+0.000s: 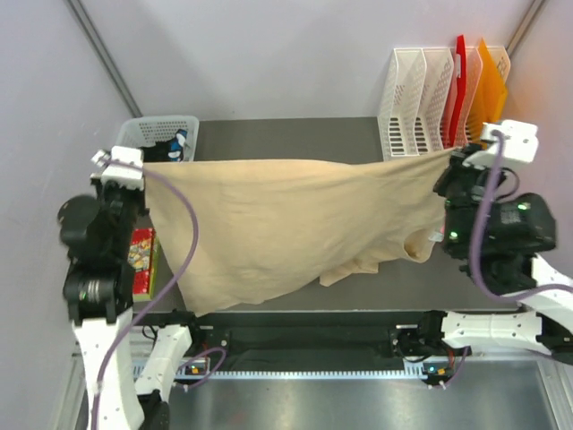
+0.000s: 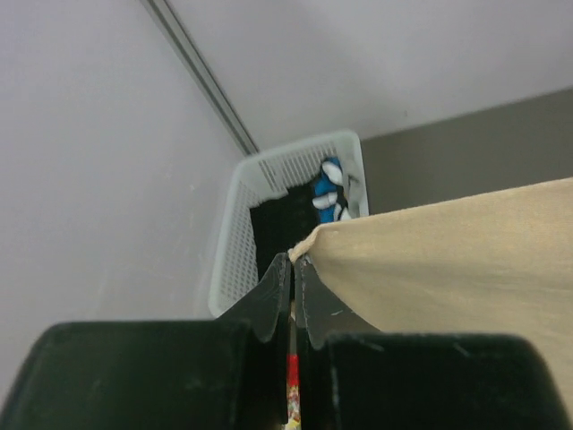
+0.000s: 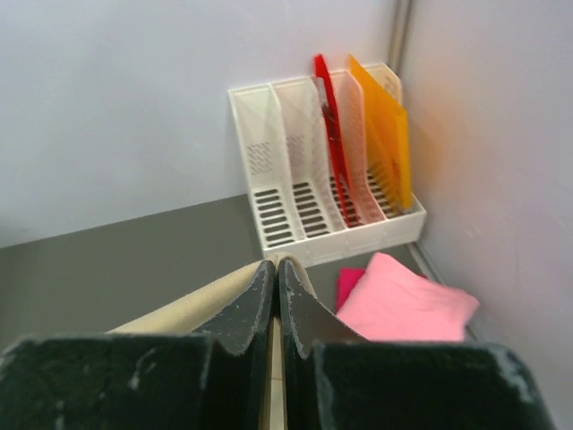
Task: Fold and stack the t-shirts
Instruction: Flatten the tshirt out
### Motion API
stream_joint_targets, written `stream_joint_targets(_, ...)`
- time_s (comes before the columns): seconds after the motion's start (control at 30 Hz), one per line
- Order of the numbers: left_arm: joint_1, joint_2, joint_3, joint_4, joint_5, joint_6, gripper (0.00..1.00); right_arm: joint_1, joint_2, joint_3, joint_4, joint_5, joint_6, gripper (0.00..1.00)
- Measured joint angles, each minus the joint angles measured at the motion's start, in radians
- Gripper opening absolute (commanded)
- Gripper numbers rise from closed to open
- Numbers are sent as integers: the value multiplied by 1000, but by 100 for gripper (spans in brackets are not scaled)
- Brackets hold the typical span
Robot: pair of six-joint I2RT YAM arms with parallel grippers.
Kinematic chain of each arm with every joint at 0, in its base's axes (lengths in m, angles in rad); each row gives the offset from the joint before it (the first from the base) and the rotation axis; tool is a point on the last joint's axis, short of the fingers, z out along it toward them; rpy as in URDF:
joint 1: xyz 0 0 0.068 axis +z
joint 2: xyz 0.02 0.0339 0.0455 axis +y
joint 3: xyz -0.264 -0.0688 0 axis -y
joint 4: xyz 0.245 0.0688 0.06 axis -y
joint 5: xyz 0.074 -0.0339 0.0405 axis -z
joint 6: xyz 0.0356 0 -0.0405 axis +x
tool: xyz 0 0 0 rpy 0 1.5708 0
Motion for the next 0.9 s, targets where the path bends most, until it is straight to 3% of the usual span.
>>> stream_joint_targets(0.13,0,127,-160,113,-27,8,0,-185,73,-35,-118,-66,164,0)
stream_joint_targets(0.3,-1,304,-288,216,-46,19,0,-563,208,-29,-414,-394,492,0)
stream_joint_targets(0.4,-2,367,-294,279,-58,25,0,-690,285,-42,-473,-543,598,0)
stream_joint_targets(0.57,-1,509,-257,396,-97,29,0,-772,425,-48,-481,-700,686,0)
stream_joint_targets(0.9,6,867,-115,506,-161,44,0,-828,708,-42,-441,-839,734,0)
